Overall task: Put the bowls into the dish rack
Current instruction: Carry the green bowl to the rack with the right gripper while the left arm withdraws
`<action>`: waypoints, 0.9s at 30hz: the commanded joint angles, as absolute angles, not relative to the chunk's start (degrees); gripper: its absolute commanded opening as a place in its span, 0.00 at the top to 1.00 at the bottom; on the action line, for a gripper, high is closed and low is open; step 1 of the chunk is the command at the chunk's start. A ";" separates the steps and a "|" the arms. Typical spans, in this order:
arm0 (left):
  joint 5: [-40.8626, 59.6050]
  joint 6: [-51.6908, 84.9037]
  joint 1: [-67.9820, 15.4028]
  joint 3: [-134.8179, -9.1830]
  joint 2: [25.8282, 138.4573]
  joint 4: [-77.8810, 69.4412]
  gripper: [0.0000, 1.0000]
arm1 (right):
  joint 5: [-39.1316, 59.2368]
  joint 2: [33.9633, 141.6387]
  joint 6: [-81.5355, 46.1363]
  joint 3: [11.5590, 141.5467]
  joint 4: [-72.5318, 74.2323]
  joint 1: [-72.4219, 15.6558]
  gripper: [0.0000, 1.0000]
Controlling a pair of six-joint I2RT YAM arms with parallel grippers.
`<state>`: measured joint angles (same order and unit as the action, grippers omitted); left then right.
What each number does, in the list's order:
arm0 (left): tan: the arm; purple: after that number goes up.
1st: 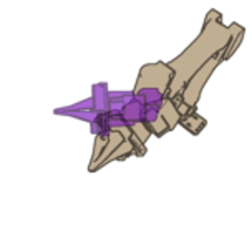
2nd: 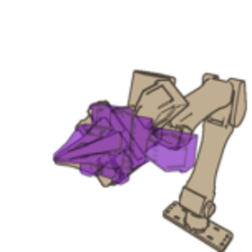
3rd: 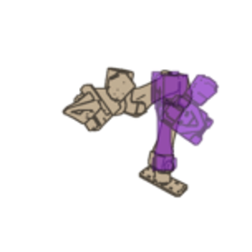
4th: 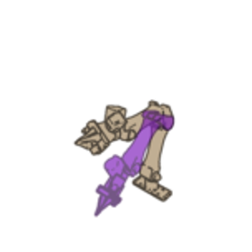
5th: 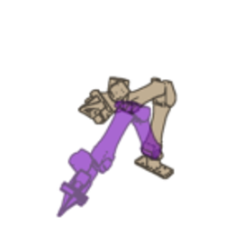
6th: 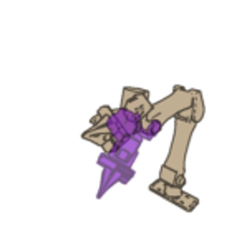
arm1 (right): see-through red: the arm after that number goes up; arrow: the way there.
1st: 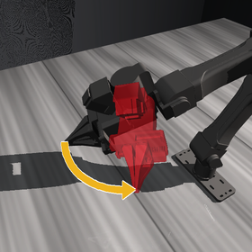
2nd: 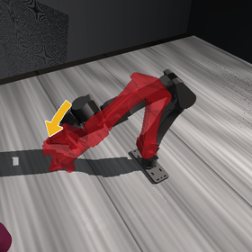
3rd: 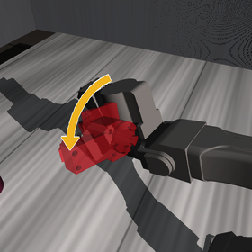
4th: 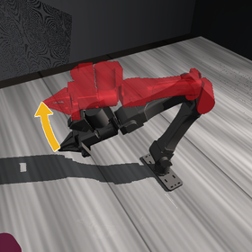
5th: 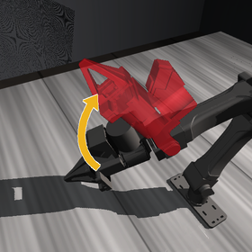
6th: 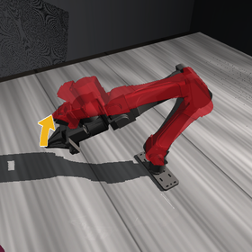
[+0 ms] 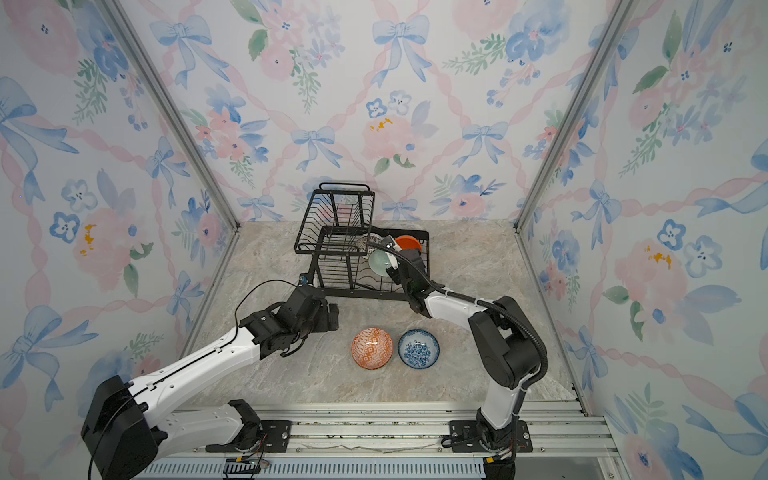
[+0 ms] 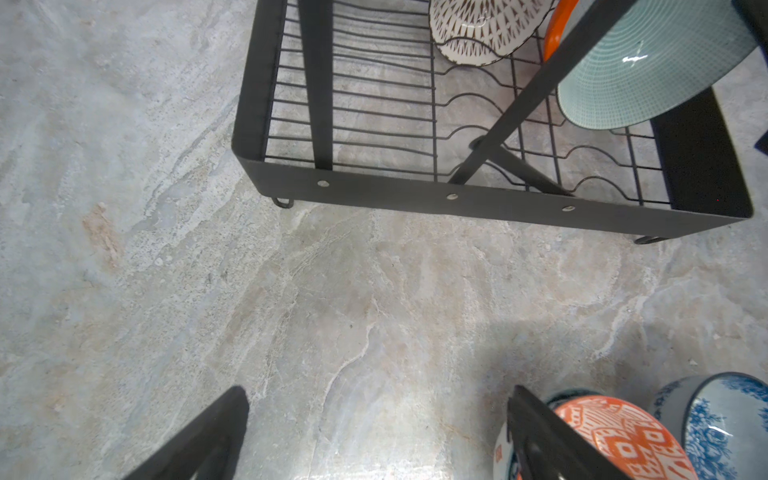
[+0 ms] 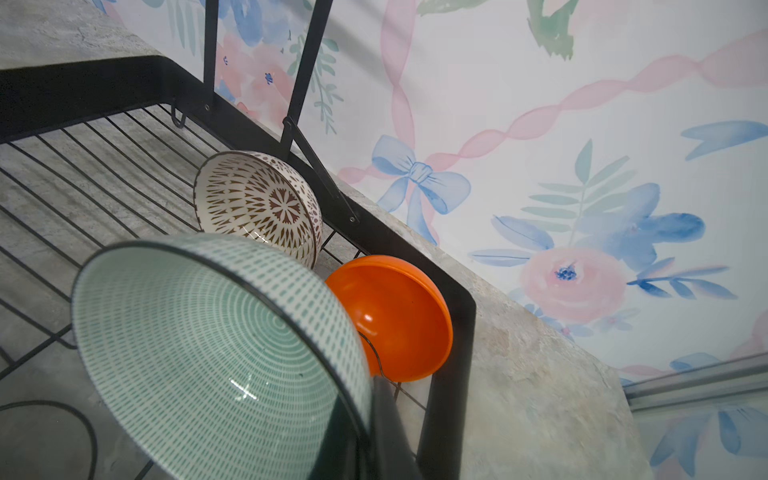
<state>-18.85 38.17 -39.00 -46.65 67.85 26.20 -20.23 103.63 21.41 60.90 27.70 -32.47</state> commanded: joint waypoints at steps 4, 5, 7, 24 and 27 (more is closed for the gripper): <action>-16.23 37.27 -35.78 -43.76 65.55 25.84 0.02 | -22.31 108.43 23.57 63.48 39.41 -33.18 1.00; -16.01 37.04 -35.20 -43.49 65.21 25.83 0.02 | -22.53 109.06 24.00 63.83 40.04 -33.24 1.00; -15.21 36.37 -33.98 -42.90 64.87 25.84 0.02 | -22.76 110.72 24.80 64.69 41.19 -33.49 1.00; -12.79 34.46 -30.94 -43.59 66.62 25.92 0.02 | -25.13 120.68 34.23 69.78 52.87 -35.55 1.00; -12.66 34.31 -30.68 -43.77 66.79 25.92 0.02 | -25.44 122.37 35.79 70.97 54.94 -35.76 1.00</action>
